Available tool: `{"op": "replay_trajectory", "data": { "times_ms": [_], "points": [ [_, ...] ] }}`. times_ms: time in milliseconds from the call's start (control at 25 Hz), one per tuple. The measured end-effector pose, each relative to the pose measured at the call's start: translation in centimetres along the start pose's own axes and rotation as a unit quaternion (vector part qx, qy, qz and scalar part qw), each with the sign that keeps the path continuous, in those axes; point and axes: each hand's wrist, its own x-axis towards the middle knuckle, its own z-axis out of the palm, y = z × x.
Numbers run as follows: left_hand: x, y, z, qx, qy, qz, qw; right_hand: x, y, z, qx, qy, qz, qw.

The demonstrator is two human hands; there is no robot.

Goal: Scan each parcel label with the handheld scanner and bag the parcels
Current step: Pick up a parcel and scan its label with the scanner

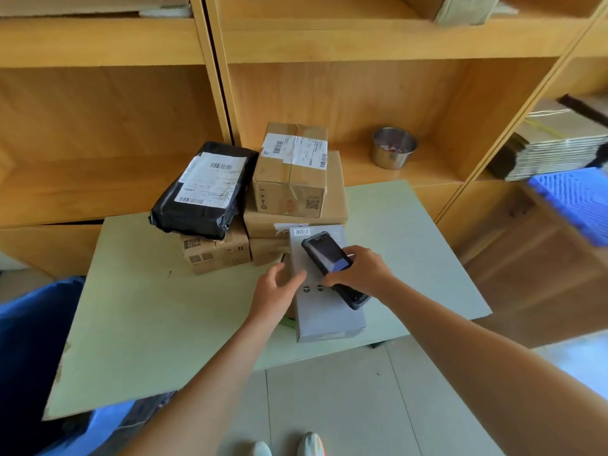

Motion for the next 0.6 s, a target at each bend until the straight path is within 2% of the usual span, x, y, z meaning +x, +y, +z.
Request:
{"op": "replay_trajectory", "data": {
  "times_ms": [200, 400, 600],
  "points": [
    [0.6, -0.8, 1.6, -0.007, -0.022, -0.017, 1.000, -0.2, 1.9, -0.5, 0.181, -0.013, 0.022, 0.983],
    [1.1, -1.3, 0.2, -0.038, -0.039, -0.051, 0.997, 0.2, 1.4, -0.5, 0.245, 0.011, 0.001, 0.969],
    [1.7, -2.7, -1.4, -0.024, -0.051, -0.063, 0.996, 0.1, 0.5, 0.2, 0.312, 0.034, -0.004, 0.950]
  ]
}}
